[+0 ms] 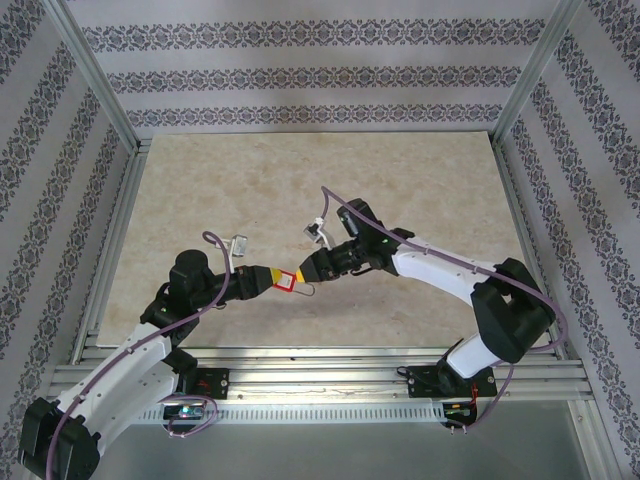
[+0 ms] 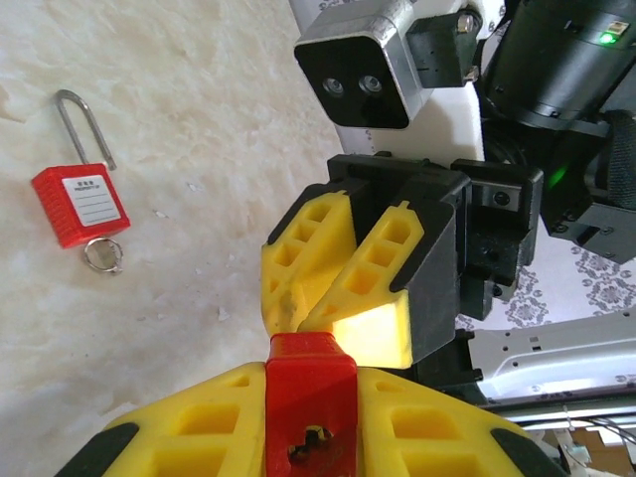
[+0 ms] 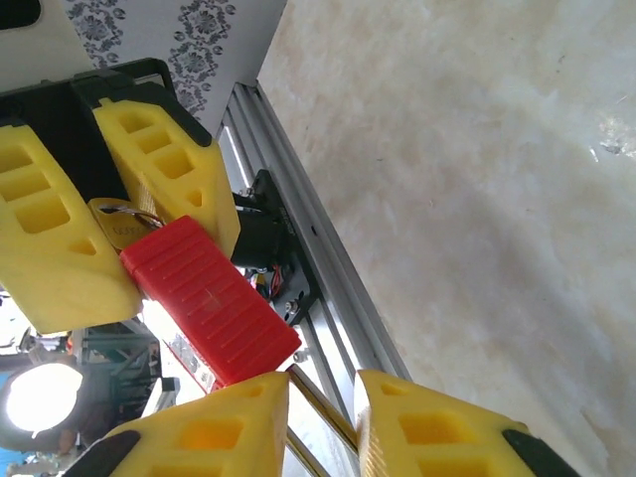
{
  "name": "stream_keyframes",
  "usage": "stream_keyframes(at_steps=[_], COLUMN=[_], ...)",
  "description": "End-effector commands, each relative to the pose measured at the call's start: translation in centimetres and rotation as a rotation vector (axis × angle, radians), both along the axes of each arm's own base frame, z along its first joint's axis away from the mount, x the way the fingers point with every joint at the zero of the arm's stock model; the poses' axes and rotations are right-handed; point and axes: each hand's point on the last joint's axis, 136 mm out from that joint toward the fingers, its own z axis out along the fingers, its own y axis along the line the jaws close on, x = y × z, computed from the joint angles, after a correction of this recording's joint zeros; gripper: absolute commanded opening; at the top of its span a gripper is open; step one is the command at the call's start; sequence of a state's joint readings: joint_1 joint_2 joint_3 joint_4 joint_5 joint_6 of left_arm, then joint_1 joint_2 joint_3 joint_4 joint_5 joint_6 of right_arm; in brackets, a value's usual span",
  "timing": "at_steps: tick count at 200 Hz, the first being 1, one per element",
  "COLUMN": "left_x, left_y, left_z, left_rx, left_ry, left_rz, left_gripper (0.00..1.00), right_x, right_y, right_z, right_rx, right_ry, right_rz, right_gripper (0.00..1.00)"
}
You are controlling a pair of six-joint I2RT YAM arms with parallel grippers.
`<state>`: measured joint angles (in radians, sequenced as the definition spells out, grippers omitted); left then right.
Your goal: Unlock with the key
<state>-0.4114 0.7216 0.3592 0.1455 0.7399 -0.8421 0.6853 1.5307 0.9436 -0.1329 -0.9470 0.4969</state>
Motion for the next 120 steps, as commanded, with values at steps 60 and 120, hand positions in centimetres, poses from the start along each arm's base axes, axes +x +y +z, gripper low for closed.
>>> stream_keyframes(at_steps=[60,120], left_x=[1.7,2.1], left_y=[-0.1,0.0], left_z=[3.0,2.0], left_rx=[-0.038,-0.017], left_ry=[-0.119,-0.076], left_rz=[0.037,0.053], left_gripper=[0.0,0.0], right_x=[-4.0,-3.2], right_y=[-0.5,-0.8], right_z=[0.4,0.2], right_rx=[0.07,0.052], right_ry=[0.032,-0.034], right_rz=[0.132,0.066], right_gripper=[0.2,0.0])
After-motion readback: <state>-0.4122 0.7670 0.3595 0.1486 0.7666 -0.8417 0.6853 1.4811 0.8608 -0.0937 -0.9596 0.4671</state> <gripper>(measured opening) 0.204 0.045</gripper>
